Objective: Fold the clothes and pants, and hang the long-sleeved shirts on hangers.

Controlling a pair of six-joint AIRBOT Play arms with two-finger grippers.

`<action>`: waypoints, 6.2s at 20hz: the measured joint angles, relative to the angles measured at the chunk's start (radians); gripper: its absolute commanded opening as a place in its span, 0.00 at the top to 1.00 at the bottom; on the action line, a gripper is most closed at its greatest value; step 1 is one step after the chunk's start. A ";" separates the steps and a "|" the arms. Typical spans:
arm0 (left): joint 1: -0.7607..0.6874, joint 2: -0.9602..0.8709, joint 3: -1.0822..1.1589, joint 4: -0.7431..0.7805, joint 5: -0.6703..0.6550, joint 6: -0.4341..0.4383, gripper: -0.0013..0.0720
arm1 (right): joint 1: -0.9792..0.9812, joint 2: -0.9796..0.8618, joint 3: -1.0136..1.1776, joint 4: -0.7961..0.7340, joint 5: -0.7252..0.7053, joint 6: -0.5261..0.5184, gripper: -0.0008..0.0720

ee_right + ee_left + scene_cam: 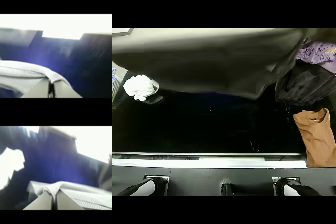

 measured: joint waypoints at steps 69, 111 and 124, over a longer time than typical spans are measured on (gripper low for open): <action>-0.267 -0.686 -0.138 0.320 -0.169 -0.183 0.23 | 0.003 -0.817 0.016 -0.144 0.392 0.331 0.40; 0.043 -0.237 -0.559 0.376 -0.349 -0.059 0.24 | -0.153 -0.053 -1.449 0.210 -0.013 -0.124 0.95; 0.201 -0.236 -1.156 -0.186 -0.093 0.240 0.24 | -0.146 0.133 -1.442 0.219 0.067 -0.056 0.95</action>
